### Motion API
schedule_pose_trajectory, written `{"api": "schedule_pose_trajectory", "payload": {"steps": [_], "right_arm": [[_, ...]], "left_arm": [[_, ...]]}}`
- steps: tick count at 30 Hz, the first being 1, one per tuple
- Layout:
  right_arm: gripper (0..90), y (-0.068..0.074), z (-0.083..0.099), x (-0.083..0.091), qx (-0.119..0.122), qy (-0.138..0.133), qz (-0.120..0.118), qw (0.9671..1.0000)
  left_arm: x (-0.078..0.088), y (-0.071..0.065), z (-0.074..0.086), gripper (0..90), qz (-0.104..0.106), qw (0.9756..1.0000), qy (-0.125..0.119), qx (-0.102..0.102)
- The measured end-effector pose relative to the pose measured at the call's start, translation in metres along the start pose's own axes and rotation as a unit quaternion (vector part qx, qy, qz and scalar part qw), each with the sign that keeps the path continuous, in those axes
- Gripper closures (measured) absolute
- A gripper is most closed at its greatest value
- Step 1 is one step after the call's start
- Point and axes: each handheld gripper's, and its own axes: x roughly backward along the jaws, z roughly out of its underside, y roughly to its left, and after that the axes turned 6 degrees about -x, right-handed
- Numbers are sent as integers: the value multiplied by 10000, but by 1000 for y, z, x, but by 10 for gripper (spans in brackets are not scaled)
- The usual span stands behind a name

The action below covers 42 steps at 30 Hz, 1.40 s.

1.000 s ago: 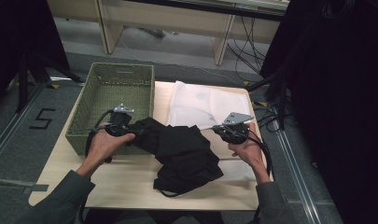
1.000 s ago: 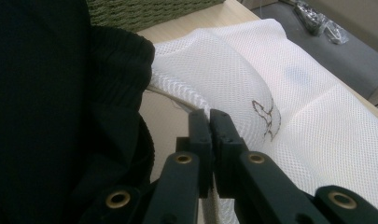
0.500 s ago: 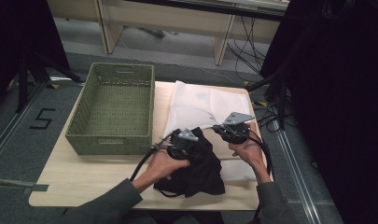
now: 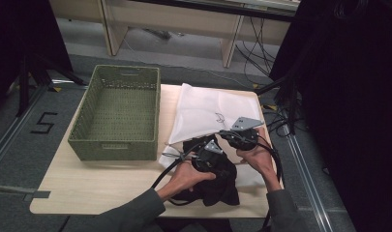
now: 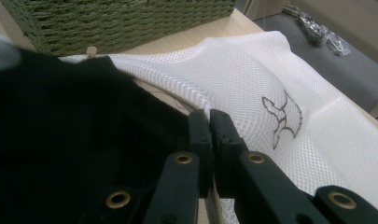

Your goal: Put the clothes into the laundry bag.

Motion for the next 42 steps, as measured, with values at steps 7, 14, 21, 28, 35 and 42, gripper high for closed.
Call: {"api": "schedule_pose_trajectory", "payload": {"steps": [7,14,21,28,35,42], "right_arm": [[889,-2,-1,0,85,-60,32,9999],[889,1,-7,0,19,-6,15,10000],[889,0,-20,-3,99,-120,39,9999],[889,-1,-25,-4,170,-173,55,9997],[889,-1,-25,-4,110,-176,29,9998],[889,-1,-23,-4,85,-141,20,9999]], "left_arm": [[59,21,-16,299,-421,9988,-185,-157],[102,53,-29,301,-720,9964,-447,-3],[122,83,-32,311,-970,9937,-498,263],[90,84,-30,577,-722,9971,-232,2],[35,64,-24,888,-387,9987,173,-282],[-2,58,-14,831,-497,9967,602,-242]]}}
